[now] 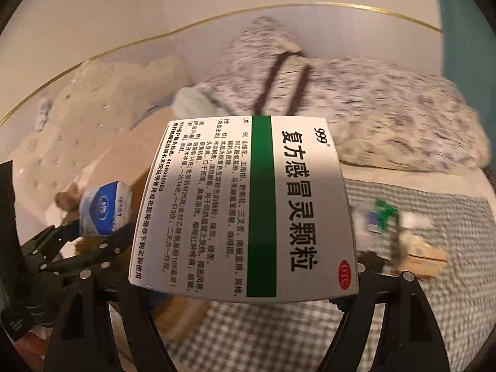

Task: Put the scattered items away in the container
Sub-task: 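Carry the blue tissue pack in the left tool while the right tool carries the medicine box, then open the left tool over the box while the right tool releases the medicine box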

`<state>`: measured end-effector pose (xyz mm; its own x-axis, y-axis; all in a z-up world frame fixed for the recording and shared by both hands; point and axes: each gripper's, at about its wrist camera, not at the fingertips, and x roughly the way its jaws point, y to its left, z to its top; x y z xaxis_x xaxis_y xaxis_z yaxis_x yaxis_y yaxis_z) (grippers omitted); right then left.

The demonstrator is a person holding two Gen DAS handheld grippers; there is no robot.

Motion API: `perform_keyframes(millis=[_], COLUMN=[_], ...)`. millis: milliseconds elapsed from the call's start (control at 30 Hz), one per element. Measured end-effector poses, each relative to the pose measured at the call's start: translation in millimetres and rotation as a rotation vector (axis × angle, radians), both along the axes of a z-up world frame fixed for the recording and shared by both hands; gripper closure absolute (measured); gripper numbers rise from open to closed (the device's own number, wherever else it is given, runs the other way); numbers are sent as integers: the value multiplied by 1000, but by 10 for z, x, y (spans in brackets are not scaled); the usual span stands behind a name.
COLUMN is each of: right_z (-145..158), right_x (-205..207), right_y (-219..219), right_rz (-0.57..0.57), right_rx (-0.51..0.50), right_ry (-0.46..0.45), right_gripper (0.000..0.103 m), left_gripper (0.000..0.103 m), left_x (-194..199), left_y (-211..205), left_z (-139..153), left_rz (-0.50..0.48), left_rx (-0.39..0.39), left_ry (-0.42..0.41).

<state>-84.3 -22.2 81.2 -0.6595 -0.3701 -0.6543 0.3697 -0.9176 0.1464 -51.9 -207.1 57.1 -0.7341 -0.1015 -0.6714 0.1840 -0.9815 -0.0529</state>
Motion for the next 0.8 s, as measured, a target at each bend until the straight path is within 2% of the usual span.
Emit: perform_keyframes(millis=[100, 233, 500, 633, 700, 800], right_z=[-80, -231, -469, -532, -545, -519], right_x=[-103, -200, -316, -370, -389, -404], right_y=[-348, -607, -758, -788, -790, -740], right_rz=[58, 97, 110, 100, 106, 53], right_rx=[12, 14, 42, 51, 40, 8], right_ry=[-5, -36, -84, -98, -105, -78], right_gripper=[25, 25, 25, 25, 24, 18], left_gripper=[28, 28, 28, 28, 25, 14], left_x=[-43, -62, -91, -87, -82, -82], left_y=[-277, -458, -559, -541, -529, -513], left_z=[-131, -293, -518, -574, -584, -595], left_rz=[49, 77, 105, 80, 79, 75], left_rx=[29, 47, 59, 66, 58, 38], left_ry=[-33, -67, -104, -102, -99, -114])
